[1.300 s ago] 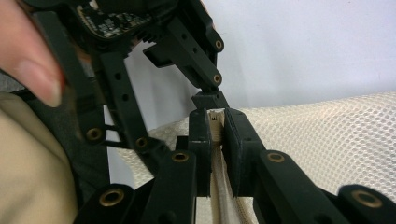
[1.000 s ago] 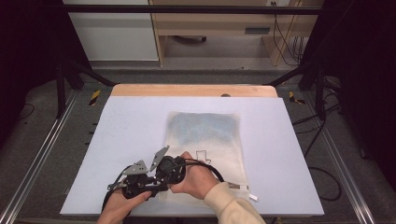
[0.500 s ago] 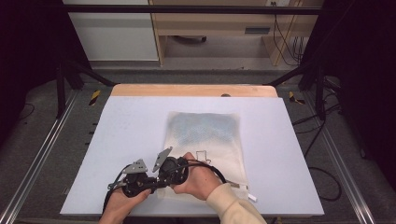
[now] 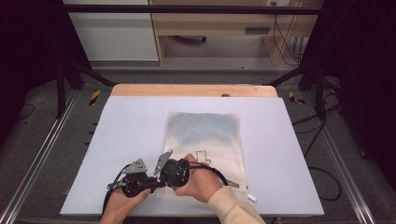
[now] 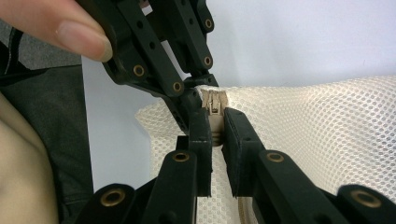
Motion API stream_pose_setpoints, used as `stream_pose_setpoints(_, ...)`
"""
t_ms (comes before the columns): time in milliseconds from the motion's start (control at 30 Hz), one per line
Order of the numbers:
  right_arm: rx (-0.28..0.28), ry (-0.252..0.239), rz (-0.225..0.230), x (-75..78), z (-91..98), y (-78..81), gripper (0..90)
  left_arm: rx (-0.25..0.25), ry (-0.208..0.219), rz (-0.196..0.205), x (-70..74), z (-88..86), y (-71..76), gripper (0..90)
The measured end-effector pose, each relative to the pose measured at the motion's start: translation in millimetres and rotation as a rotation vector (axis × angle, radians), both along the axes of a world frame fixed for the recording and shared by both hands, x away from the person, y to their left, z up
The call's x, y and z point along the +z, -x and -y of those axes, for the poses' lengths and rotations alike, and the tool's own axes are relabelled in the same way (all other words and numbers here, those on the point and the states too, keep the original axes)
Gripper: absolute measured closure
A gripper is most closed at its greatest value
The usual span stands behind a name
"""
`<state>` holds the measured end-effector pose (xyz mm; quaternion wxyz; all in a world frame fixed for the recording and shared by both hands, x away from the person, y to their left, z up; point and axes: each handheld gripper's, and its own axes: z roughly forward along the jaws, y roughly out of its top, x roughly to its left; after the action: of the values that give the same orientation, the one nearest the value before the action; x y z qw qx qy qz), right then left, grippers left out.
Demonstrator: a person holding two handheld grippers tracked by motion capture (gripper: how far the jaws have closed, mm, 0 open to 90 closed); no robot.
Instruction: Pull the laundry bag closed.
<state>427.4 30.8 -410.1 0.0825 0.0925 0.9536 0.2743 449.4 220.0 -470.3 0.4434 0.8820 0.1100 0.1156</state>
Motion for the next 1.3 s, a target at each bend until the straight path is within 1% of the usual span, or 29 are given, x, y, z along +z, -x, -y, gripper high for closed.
stream_pose_setpoints(67,-0.002,-0.007,0.002,-0.2,0.8,0.2,82.5,0.004,-0.006,0.002,0.2,-0.3,0.4,82.0)
stream_pose_setpoints(133,0.000,0.009,0.006,-1.2,2.4,-0.3,82.5,0.002,-0.005,0.001,0.6,-2.2,-0.7,82.2)
stream_pose_setpoints(167,-0.004,0.009,0.004,-1.7,3.3,-0.1,82.5,0.005,-0.009,0.003,1.0,-3.6,-1.1,82.4)
stream_pose_setpoints(267,-0.014,0.006,0.004,-3.0,6.1,0.3,82.5,0.019,-0.003,-0.011,0.3,-1.9,1.1,82.4)
stream_pose_setpoints(367,-0.014,0.006,0.005,-5.1,10.3,0.8,82.5,0.001,-0.014,0.004,0.7,-0.4,0.1,82.4)
stream_pose_setpoints(400,-0.013,0.004,0.006,-6.1,11.5,1.1,82.5,-0.005,-0.011,0.006,1.2,-0.9,-0.4,82.4)
stream_pose_setpoints(433,-0.018,-0.003,0.006,-7.7,14.1,1.3,82.5,0.000,-0.007,-0.002,1.0,-0.2,0.7,82.4)
stream_pose_setpoints(467,-0.021,-0.026,0.004,-10.1,18.0,1.9,82.5,0.004,-0.010,-0.003,0.9,0.3,1.4,82.4)
stream_pose_setpoints(500,-0.021,-0.026,0.004,-10.1,18.0,1.9,82.5,0.005,-0.011,-0.003,0.9,0.9,1.9,82.4)
stream_pose_setpoints(567,-0.026,-0.043,0.008,-12.5,21.3,3.5,82.5,0.003,-0.021,0.010,1.6,3.0,3.0,82.3)
stream_pose_setpoints(633,-0.030,-0.055,0.017,-14.1,25.3,4.8,82.5,-0.003,-0.019,0.011,1.6,3.5,2.8,82.3)
stream_pose_setpoints(733,-0.031,-0.083,0.022,-17.1,31.4,5.6,82.5,0.009,-0.025,0.019,2.2,5.7,5.2,82.4)
stream_pose_setpoints(767,-0.031,-0.083,0.022,-17.1,31.4,5.6,82.5,0.010,-0.026,0.023,2.3,6.2,5.5,82.4)
stream_pose_setpoints(800,-0.034,-0.081,0.023,-17.6,32.7,5.8,82.5,0.007,-0.026,0.023,2.4,6.4,5.2,82.3)
stream_pose_setpoints(900,-0.048,-0.115,0.017,-20.7,39.1,6.3,82.5,0.011,-0.017,0.021,2.3,7.4,6.1,82.3)
stream_pose_setpoints(967,-0.057,-0.135,0.012,-22.2,42.2,6.8,82.5,0.010,-0.021,0.020,1.9,8.9,6.3,82.3)
stream_pose_setpoints(1067,-0.058,-0.129,0.015,-22.6,42.7,8.2,82.4,0.002,-0.032,0.031,2.6,9.6,5.8,82.3)
stream_pose_setpoints(1200,-0.063,-0.145,0.017,-23.2,42.8,8.9,82.4,0.014,-0.034,0.034,3.4,9.2,7.5,82.3)
stream_pose_setpoints(1233,-0.066,-0.156,0.014,-24.0,44.0,9.0,82.4,0.017,-0.036,0.034,3.4,9.5,8.0,82.3)
stream_pose_setpoints(1300,-0.069,-0.160,0.020,-25.6,44.8,10.1,82.4,0.018,-0.044,0.041,3.0,10.5,8.5,82.3)
